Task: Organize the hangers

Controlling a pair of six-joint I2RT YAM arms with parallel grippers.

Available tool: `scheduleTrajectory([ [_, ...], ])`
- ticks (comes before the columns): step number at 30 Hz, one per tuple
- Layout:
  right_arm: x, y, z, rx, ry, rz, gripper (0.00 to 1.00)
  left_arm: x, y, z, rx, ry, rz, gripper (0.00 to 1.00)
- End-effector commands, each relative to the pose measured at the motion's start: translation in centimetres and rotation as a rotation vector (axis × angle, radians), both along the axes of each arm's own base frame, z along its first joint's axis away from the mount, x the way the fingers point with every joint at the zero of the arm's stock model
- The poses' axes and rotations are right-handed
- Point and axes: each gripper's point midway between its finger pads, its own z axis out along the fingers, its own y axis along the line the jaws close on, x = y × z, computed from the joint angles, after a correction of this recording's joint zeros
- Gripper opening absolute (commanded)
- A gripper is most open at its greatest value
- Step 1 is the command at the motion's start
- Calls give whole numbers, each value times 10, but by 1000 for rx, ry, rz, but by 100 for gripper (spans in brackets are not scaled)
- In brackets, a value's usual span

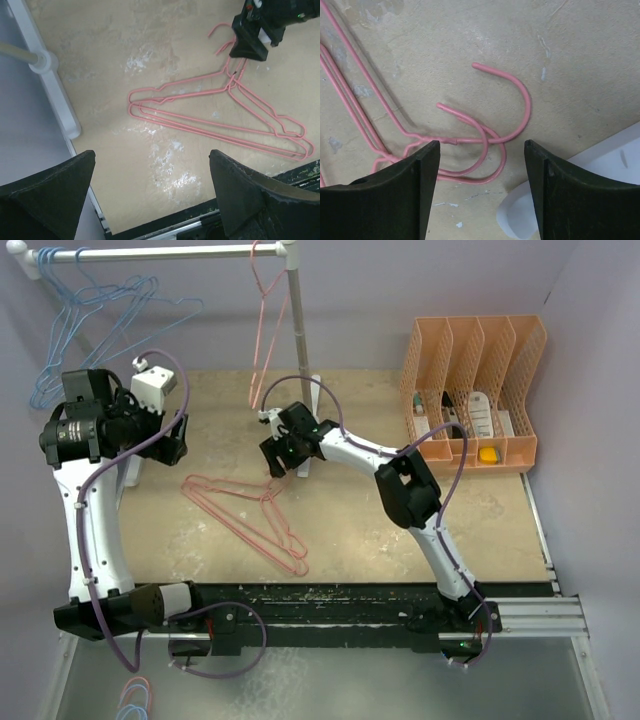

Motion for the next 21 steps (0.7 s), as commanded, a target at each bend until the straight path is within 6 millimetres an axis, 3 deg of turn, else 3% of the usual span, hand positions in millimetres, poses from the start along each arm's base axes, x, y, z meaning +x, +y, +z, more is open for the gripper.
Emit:
scheduleTrajectory([
  [1,-5,1,5,-24,21,2,68,1,7,3,50,-54,24,99],
  [4,-11,3,-6,-44,34,14,62,2,6,-3,42,-43,19,99],
  [9,-19,-1,-22,-73,71,19,41,3,3,-11,26,-26,9,99],
  [16,-27,-2,-31,-74,104,16,0,0,-1,-20,12,0,-6,99],
  [19,-24,-2,-23,-67,91,-1,0,-4,-7,-24,0,15,-34,99],
  [21,-21,0,-3,-42,69,-20,0,-11,-18,-27,-19,35,-95,99],
])
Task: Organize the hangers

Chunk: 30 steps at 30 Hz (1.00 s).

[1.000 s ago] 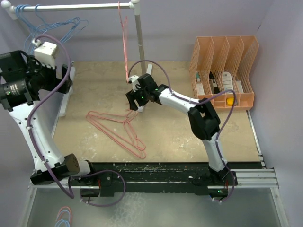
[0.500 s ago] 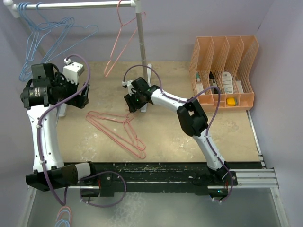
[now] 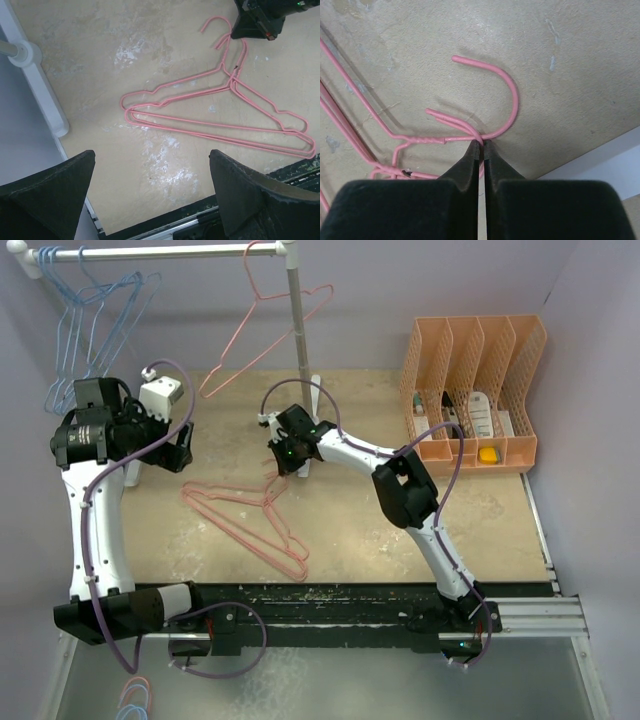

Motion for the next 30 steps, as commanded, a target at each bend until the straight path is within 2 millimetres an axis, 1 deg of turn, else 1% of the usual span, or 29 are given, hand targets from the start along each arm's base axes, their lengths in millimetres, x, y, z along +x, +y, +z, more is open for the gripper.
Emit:
scheduleTrajectory([
  [1,-12,0,20,11,20,-26,0,-11,-24,4,-40,-14,-128,99],
  [3,-14,5,54,83,17,-57,0,-13,-31,-4,-25,15,-145,99],
  [6,-14,11,103,210,11,-149,0,-6,-42,-22,10,58,-127,99],
  [7,-17,12,113,236,23,-173,0,-5,-48,-29,16,76,-126,99],
  [9,-21,13,132,289,58,-214,0,-3,-69,-37,10,94,-149,99],
  [11,-29,17,144,344,95,-230,0,-5,-90,-42,-11,128,-169,99],
  [12,-31,20,150,384,103,-236,0,-7,-98,-43,-14,142,-176,99],
  [13,-34,22,161,431,118,-252,0,-7,-104,-43,-11,148,-170,99],
  [16,-30,15,175,466,103,-313,0,-8,-115,-38,-11,132,-148,99],
  [18,-26,8,181,480,96,-358,0,-12,-124,-33,-28,118,-148,99],
  [20,-22,-2,185,493,106,-412,0,-18,-136,-34,-31,118,-149,99],
  [21,-19,-3,191,520,98,-430,0,-20,-139,-38,-17,128,-136,99],
  [23,-16,-9,200,558,98,-470,0,-23,-140,-53,19,177,-105,99],
  [24,-16,-11,204,576,100,-486,0,-23,-138,-63,49,198,-84,99],
  [26,-15,-12,211,605,100,-503,0,-22,-130,-91,131,244,-38,99],
  [27,-15,-11,214,618,101,-507,0,-17,-128,-99,153,245,-16,99],
  [28,-15,-11,217,624,100,-511,0,-13,-126,-104,171,241,8,99],
  [30,-12,-11,219,631,95,-526,0,-2,-126,-107,174,202,43,99],
])
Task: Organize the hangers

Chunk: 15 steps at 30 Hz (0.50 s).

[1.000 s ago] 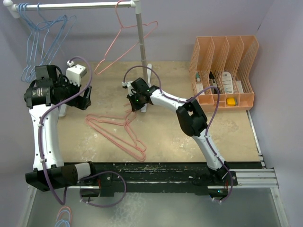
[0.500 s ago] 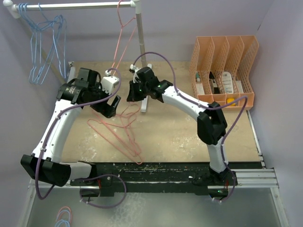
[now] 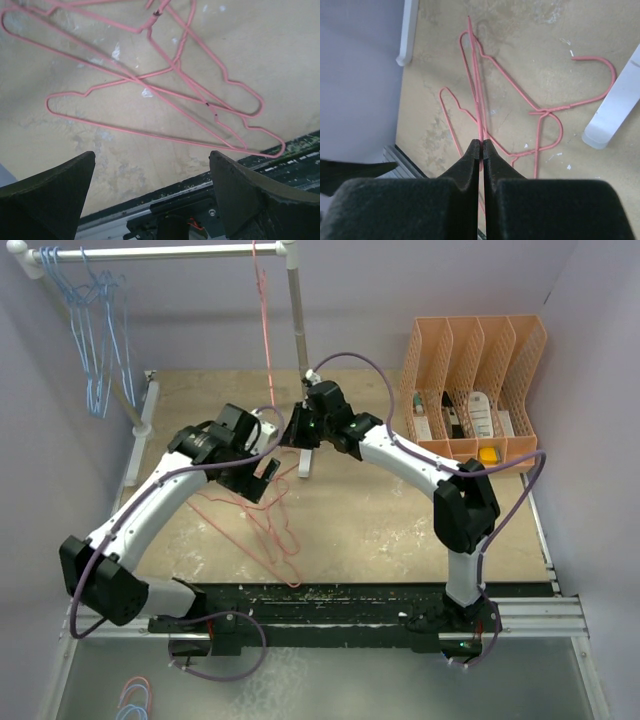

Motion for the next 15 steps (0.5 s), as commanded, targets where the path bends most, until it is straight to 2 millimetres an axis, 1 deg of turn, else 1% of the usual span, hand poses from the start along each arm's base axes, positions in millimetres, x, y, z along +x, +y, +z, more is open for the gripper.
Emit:
scheduleTrajectory([
  [1,11,2,55,128,-78,-72,0,32,11,-14,72,-98,156,99],
  [4,12,5,58,160,-63,-64,0,47,10,-24,89,-128,182,99],
  [6,12,9,62,181,-59,-55,0,49,4,-38,93,-76,181,99],
  [8,13,10,65,191,-61,-54,0,46,-8,-53,59,-5,174,100],
  [10,15,9,67,195,-64,-67,0,42,-20,-62,13,47,153,100],
  [12,17,8,71,206,-68,-78,0,41,-29,-64,-20,76,137,98],
  [15,19,7,77,236,-62,-89,0,32,-43,-69,-99,115,111,95],
])
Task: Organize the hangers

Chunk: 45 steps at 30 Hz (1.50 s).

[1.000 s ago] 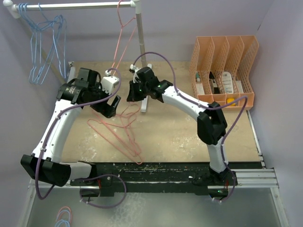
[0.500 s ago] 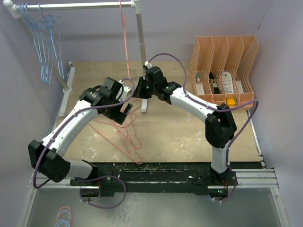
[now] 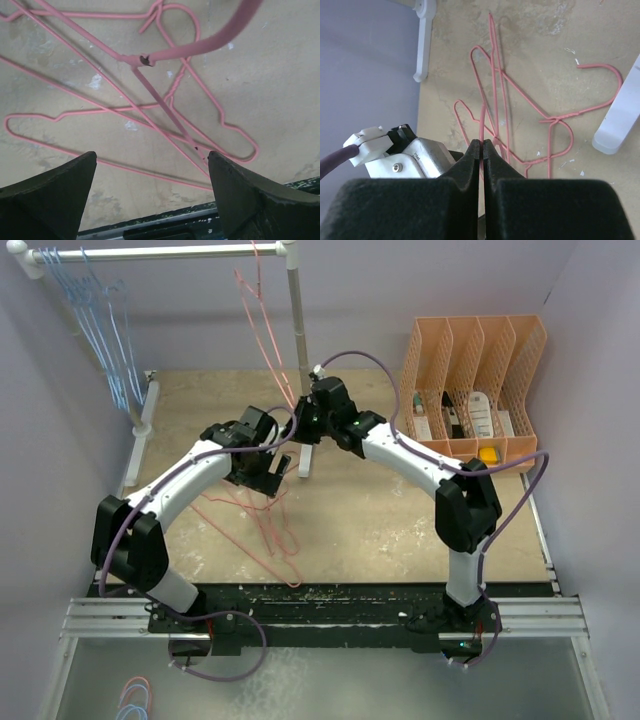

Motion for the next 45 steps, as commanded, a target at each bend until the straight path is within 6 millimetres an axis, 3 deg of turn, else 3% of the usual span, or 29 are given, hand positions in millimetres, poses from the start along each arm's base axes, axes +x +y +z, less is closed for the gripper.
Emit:
scheduleTrajectory([
  [1,7,7,63,160,-81,-18,0,-3,-35,7,-172,-9,-29,94],
  [7,3,14,76,235,-68,12,0,3,-30,-12,-129,-23,-24,88],
  [13,-2,20,89,306,-57,32,0,-3,-27,-36,-90,38,-27,64],
  [15,-3,19,97,329,-63,29,0,-5,-24,-43,-79,50,-34,61],
  [22,-6,20,113,376,-73,35,0,-3,-4,-55,26,20,-21,62],
  [30,0,8,121,380,-94,-1,0,-1,6,-51,71,-4,6,73],
  [37,11,-7,144,411,-130,-42,0,-6,-1,-53,29,24,-13,67],
  [39,12,-9,151,420,-140,-52,0,-10,-5,-54,7,38,-25,62],
  [43,16,-13,161,431,-157,-65,0,-11,-8,-52,-17,29,-37,36],
  [45,16,-13,163,434,-159,-62,0,-11,-9,-54,-20,37,-41,35],
])
